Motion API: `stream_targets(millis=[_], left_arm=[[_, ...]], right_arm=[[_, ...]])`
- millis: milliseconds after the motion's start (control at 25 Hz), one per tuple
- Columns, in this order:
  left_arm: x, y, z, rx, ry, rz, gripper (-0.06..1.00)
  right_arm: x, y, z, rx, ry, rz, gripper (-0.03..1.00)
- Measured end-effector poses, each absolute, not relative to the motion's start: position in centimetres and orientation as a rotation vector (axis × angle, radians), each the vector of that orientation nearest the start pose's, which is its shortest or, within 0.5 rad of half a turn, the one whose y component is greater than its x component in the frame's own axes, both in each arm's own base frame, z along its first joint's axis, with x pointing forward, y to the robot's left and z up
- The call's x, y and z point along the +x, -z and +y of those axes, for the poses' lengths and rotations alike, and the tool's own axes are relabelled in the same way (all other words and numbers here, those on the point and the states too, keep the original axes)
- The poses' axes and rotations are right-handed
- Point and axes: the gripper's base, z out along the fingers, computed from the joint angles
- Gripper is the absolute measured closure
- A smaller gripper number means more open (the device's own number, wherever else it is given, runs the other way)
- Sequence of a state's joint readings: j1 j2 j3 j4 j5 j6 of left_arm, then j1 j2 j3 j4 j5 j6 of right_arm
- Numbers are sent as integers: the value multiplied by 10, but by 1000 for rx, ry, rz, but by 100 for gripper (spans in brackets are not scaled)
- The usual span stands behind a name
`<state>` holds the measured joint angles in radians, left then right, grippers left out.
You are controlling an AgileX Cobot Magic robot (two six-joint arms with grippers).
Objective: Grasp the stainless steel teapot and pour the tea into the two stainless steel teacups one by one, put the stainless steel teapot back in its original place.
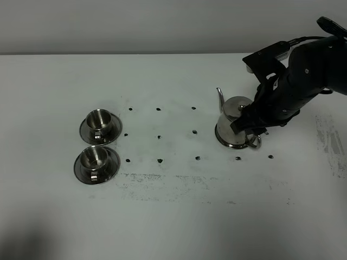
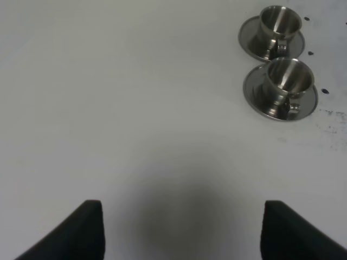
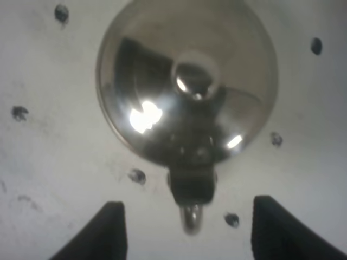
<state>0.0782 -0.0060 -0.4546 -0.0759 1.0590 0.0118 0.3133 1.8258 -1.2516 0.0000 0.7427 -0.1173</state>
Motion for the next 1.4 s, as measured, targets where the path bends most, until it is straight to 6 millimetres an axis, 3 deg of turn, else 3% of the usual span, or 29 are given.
stream_targets(millis=[280, 640, 1400], left_arm=[[0, -265, -6, -67, 37, 2079, 36], [0, -265, -6, -67, 37, 2079, 36], [0, -265, -6, -67, 37, 2079, 36]], right_arm=[[368, -187, 118, -634, -35, 2787, 47], [372, -171, 115, -634, -28, 2826, 47], [376, -174, 115, -689, -21, 2792, 47]])
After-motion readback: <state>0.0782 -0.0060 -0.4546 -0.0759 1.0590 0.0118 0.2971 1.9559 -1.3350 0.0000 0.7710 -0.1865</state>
